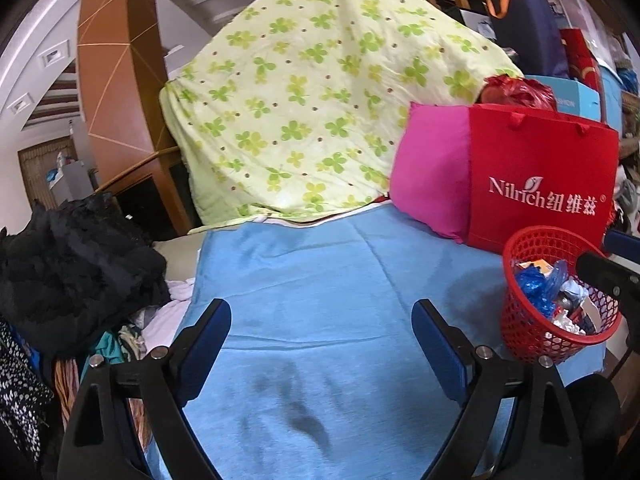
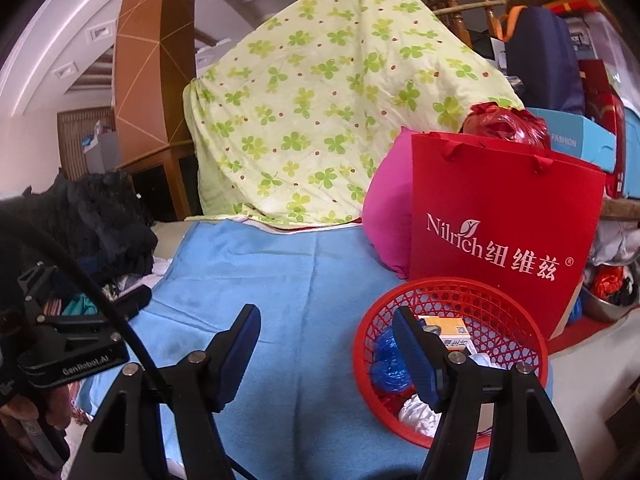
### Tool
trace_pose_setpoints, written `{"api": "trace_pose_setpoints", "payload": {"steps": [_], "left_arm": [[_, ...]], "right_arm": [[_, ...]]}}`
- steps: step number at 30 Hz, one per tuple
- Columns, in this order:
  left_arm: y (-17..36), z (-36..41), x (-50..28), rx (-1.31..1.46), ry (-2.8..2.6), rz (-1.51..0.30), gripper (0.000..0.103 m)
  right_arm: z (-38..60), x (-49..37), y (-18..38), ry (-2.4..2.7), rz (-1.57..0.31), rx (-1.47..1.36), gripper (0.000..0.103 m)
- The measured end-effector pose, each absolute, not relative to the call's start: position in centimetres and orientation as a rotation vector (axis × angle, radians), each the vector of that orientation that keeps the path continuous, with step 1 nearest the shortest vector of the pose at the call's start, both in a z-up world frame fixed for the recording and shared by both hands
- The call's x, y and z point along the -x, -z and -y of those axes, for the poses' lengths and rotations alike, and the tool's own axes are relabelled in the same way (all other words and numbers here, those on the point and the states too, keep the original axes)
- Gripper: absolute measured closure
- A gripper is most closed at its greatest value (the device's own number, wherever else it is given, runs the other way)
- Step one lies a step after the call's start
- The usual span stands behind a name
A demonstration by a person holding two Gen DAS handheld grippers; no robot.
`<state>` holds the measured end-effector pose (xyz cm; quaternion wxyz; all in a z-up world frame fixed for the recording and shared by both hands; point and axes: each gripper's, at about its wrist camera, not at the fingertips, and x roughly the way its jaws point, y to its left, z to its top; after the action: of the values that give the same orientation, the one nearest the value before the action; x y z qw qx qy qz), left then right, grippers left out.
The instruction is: Collect trash
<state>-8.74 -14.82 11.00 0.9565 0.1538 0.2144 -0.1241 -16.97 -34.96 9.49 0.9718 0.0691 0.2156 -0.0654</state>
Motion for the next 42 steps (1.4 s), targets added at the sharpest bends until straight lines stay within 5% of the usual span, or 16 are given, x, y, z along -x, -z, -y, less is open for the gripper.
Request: {"api": "trace_pose_setpoints", "payload": {"steps": [27, 42], "left_arm": [[-13.2, 5.9, 12.2, -0.256, 0.109, -0.385, 0.002], [-12.3, 8.6, 12.8, -0.308, 0.172, -0.415, 0.002]], "right_arm": [[26.6, 16.6, -12.0, 0.054, -0.446, -0.088, 0.031], [28.3, 16.9, -12.2, 0.09, -0.448, -0.115, 0.029]]}}
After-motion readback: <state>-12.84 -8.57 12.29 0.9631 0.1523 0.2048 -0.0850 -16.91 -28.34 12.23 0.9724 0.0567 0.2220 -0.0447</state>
